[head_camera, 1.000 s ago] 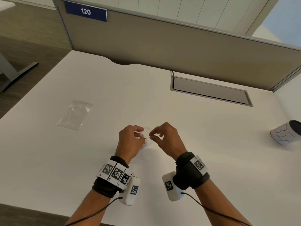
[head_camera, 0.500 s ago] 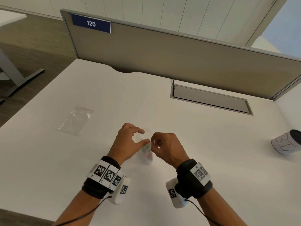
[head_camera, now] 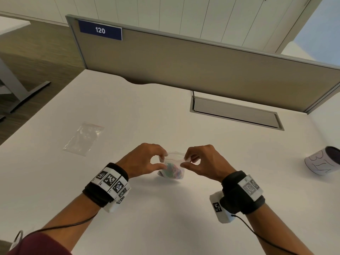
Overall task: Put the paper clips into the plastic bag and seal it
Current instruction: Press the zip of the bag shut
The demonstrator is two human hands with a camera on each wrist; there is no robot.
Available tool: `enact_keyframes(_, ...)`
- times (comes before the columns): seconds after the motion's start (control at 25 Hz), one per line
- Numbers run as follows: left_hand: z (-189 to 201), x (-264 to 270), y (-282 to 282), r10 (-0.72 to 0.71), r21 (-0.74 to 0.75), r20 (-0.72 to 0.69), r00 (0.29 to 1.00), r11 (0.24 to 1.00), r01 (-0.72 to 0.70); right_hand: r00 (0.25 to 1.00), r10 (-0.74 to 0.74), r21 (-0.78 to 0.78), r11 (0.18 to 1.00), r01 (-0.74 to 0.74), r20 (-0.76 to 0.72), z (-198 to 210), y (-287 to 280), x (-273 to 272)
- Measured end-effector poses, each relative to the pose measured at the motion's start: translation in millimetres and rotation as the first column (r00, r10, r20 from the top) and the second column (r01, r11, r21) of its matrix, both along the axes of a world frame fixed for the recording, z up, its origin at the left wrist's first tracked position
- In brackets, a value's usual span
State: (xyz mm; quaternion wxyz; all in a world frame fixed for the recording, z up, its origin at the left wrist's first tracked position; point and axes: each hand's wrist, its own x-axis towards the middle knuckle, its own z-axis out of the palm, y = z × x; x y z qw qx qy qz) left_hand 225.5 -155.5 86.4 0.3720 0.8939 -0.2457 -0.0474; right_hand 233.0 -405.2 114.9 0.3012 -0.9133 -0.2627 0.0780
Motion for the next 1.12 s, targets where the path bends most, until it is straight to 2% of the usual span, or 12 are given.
enact_keyframes(0.12,-1,-5,-7,0.022,-0.190,-0.054,0.998,0.981,-0.032,0.997,-0.057,0.050,0.997,0.059,-0.047,-4,-9,1)
enact_keyframes(0.24,0,-6,-15,0.105,-0.312,-0.127,0.986,0.940,-0.140,0.979,-0.121,0.263,0.951,0.162,-0.165,-8,-13,-2)
enact_keyframes(0.32,4,-5,-18,0.133,-0.377,-0.175,0.976,0.906,-0.191,0.961,-0.137,0.409,0.883,0.229,-0.242,-10,-13,-5)
enact_keyframes(0.44,8,-1,-19,0.152,-0.481,-0.299,0.942,0.828,-0.287,0.916,-0.123,0.592,0.729,0.345,-0.383,-10,-11,-8)
enact_keyframes(0.56,5,1,-20,0.155,-0.533,-0.384,0.910,0.768,-0.356,0.851,-0.140,0.638,0.603,0.479,-0.507,-13,-9,-10)
enact_keyframes(0.72,-2,0,-20,0.161,-0.562,-0.446,0.881,0.716,-0.415,0.776,-0.157,0.627,0.503,0.595,-0.610,-23,-8,-12)
enact_keyframes(0.84,-5,-3,-21,0.175,-0.523,-0.457,0.872,0.740,-0.422,0.779,-0.177,0.624,0.505,0.596,-0.601,-27,-5,-12)
enact_keyframes(0.96,-6,-3,-23,0.160,-0.381,-0.443,0.882,0.857,-0.347,0.814,-0.183,0.617,0.567,0.546,-0.552,-29,-1,-11)
enact_keyframes(1.04,-7,-2,-27,0.146,-0.252,-0.362,0.921,0.936,-0.247,0.839,-0.169,0.605,0.621,0.499,-0.518,-28,1,-13)
enact_keyframes(1.12,-6,-1,-35,0.138,-0.207,-0.299,0.944,0.957,-0.205,0.859,-0.161,0.594,0.661,0.459,-0.486,-26,4,-16)
